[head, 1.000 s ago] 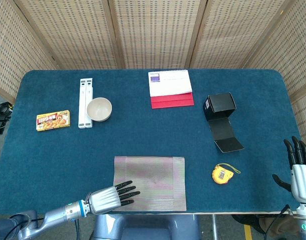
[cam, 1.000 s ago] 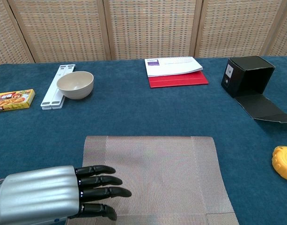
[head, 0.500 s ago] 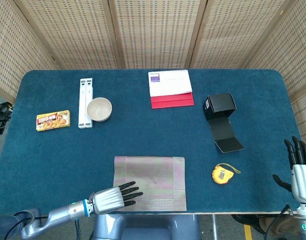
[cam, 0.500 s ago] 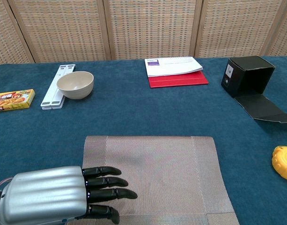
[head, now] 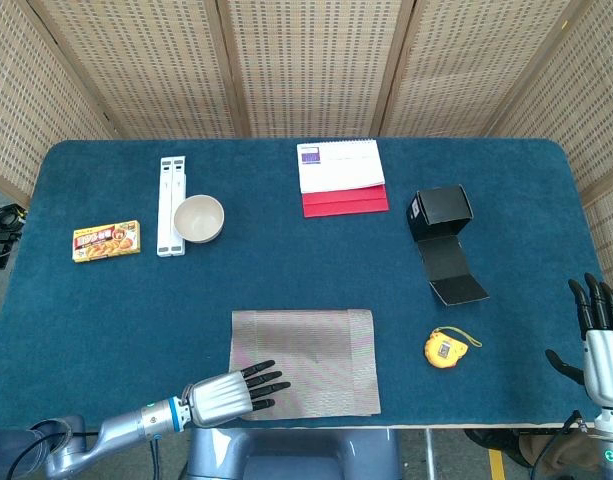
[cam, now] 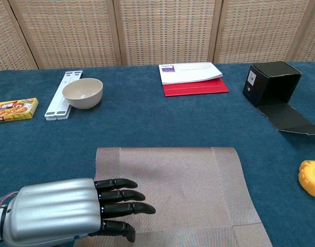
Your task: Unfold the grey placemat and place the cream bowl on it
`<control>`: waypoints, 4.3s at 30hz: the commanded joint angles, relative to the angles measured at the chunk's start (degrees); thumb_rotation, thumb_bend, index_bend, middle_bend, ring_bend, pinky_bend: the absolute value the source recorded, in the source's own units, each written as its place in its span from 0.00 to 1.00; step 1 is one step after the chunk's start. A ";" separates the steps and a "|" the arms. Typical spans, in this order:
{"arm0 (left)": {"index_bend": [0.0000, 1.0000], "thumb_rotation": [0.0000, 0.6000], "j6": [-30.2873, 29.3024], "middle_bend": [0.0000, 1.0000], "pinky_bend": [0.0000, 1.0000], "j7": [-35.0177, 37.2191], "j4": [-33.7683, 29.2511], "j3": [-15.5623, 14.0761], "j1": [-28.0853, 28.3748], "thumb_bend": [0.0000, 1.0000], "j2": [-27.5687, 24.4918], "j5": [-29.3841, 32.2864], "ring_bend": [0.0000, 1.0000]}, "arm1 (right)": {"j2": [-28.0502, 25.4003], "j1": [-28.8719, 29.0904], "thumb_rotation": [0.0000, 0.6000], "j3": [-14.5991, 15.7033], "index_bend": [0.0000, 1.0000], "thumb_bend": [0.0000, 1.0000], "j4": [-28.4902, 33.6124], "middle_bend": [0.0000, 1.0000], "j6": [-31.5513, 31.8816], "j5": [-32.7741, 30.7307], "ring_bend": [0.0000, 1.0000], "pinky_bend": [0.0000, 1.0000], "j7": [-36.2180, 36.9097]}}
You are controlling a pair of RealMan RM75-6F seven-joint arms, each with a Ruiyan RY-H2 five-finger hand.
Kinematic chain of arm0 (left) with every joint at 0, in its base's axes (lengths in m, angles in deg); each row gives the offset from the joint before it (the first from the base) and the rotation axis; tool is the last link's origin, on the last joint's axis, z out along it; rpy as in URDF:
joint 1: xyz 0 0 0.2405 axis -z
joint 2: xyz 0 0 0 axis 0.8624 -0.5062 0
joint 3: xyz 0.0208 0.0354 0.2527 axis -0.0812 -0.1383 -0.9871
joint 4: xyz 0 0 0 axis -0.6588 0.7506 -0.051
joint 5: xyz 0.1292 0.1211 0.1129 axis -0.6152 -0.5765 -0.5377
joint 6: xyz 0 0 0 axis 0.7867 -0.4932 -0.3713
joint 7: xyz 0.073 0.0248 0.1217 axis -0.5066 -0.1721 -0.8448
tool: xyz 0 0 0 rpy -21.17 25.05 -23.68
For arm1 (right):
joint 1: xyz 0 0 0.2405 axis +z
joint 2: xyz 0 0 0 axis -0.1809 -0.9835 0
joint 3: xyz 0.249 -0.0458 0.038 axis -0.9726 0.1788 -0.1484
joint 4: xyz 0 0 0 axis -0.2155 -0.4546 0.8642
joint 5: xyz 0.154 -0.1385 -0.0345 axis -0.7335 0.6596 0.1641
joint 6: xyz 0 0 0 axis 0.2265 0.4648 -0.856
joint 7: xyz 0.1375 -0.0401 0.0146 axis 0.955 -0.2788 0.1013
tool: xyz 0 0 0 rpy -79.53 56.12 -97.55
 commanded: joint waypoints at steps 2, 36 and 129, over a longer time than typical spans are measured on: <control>0.26 1.00 0.10 0.00 0.00 -0.20 -0.11 -0.08 0.11 0.33 0.15 0.39 0.00 | -0.04 0.00 1.00 0.04 0.00 0.00 0.06 0.00 0.02 0.08 0.00 0.00 -0.03; 0.77 1.00 -1.69 0.00 0.00 9.11 0.43 11.19 2.76 0.52 3.33 12.70 0.00 | -0.19 -0.16 1.00 0.67 0.00 0.00 0.63 0.00 0.41 1.26 0.00 0.00 -0.23; 0.00 1.00 -15.15 0.00 0.00 -6.22 -25.83 24.93 -19.26 0.00 -27.76 50.43 0.00 | 15.90 29.51 1.00 13.35 0.17 0.00 -4.85 0.00 -34.89 28.31 0.00 0.00 -8.46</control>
